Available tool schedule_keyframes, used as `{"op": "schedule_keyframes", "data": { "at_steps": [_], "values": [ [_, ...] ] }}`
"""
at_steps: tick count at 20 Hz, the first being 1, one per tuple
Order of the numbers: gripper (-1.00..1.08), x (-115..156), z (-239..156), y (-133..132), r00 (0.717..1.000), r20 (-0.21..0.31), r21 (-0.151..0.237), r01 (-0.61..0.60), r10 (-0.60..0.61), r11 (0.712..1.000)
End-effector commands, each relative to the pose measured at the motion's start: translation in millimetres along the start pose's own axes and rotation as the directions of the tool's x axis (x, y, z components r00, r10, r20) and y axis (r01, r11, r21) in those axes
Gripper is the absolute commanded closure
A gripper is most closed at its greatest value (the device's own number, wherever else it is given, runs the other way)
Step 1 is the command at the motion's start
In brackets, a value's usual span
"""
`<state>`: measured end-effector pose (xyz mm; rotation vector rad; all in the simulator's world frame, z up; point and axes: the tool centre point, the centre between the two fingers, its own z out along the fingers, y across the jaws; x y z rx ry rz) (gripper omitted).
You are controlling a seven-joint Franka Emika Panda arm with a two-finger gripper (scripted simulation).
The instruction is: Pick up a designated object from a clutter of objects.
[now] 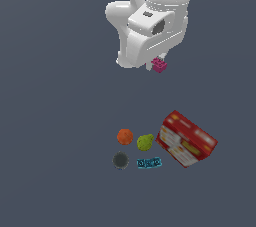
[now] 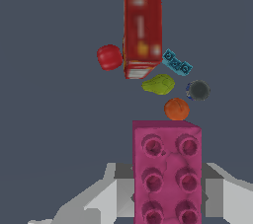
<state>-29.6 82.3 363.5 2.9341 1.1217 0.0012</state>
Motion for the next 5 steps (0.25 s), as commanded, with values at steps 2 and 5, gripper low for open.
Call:
{"op": "schedule_keyframes", "data": {
  "at_steps": [2, 5],
  "values": [
    [1.08, 1.9, -9.2, -1.3, 1.0, 0.001, 0.001, 0.0, 0.0, 1.0],
    [1.08, 2.4, -11.5, -1.5, 1.0, 0.001, 0.001, 0.0, 0.0, 1.0]
  ]
}}
